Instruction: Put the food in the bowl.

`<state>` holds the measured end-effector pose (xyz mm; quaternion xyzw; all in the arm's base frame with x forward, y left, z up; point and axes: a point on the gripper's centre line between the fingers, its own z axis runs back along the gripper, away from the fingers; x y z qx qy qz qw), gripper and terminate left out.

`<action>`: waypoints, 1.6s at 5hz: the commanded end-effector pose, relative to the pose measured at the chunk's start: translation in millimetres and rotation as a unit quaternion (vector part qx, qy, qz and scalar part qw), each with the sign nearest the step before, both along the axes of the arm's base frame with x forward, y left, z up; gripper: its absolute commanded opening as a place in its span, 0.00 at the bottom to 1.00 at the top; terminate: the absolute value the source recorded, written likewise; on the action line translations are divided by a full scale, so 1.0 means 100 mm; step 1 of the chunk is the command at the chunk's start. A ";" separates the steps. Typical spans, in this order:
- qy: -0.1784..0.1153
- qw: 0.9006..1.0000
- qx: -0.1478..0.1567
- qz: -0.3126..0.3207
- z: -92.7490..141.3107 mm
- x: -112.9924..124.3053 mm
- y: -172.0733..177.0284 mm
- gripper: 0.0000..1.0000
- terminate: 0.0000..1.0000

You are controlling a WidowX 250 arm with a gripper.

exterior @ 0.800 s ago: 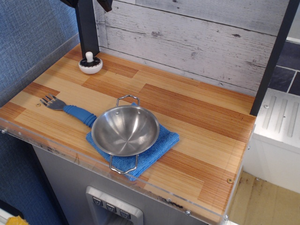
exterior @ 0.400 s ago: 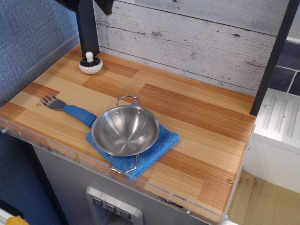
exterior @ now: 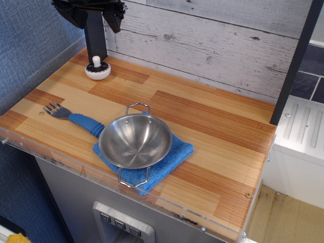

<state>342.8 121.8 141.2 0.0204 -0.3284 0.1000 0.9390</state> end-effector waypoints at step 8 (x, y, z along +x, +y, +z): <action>0.130 0.988 -0.038 0.080 -0.82 0.47 0.41 1.00 0.00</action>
